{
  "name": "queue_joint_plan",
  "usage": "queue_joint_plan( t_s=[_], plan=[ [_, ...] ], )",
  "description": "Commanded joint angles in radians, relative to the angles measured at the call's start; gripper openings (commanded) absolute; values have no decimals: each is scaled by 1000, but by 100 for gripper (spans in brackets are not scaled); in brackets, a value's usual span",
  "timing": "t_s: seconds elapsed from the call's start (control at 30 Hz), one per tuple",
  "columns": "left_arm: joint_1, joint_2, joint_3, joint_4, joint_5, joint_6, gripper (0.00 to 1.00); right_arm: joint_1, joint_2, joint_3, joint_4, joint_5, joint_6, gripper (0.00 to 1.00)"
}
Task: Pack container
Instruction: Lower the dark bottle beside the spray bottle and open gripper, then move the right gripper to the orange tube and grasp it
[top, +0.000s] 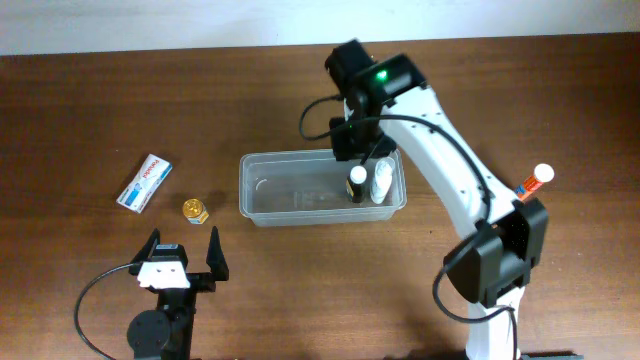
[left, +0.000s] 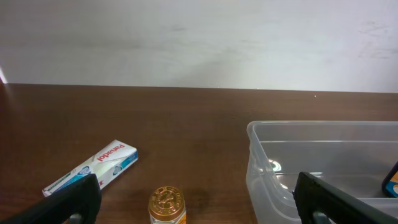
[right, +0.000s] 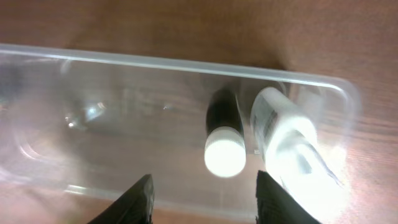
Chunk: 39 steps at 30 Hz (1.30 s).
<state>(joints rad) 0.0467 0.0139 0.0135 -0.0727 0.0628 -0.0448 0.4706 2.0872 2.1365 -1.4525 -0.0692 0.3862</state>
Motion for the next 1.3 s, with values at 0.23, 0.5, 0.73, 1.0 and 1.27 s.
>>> queue_joint_plan(
  t_s=[0.23,0.5,0.73,1.0,1.27],
  plan=[
    [5,-5,-5,-4,-7,19,99,-152,-87,388,-246,124,-34,71],
    [5,-5,-5,-4,-7,19,99,-464,-103,355,-246,47,-30,73],
    [5,-5,-5,-4,-7,19,99,-665,-102,194,-244,54,-58,74],
    [5,-5,-5,-4,-7,19,99,-803,-102,-59,-126,62,-91,74],
    [5,-5,-5,-4,-7,19,99,-858,-102,-153,-43,13,-121,74]
  ],
)
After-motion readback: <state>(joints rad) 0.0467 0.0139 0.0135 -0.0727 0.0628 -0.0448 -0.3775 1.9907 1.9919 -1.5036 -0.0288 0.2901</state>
